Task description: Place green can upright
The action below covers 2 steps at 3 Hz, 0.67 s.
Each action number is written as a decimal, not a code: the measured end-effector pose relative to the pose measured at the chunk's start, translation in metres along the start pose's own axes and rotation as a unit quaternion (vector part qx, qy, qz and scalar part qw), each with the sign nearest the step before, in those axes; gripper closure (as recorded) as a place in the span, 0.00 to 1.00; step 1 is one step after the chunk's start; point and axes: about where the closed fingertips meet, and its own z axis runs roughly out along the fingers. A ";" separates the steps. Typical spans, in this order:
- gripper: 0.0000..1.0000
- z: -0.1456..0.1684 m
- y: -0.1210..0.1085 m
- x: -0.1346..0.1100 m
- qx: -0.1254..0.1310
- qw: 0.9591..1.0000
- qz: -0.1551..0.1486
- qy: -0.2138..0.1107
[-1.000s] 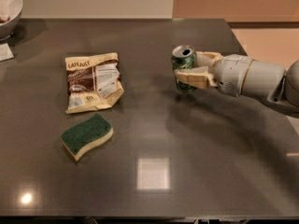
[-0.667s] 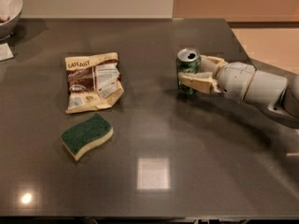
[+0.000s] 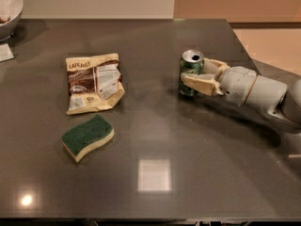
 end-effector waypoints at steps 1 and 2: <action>0.51 0.002 -0.005 0.008 -0.002 0.999 0.038 -0.001; 0.28 0.004 -0.008 0.013 -0.002 0.998 0.060 0.002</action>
Offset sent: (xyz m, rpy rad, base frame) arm 0.0155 -0.0094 -0.0194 0.0917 0.1510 -0.0088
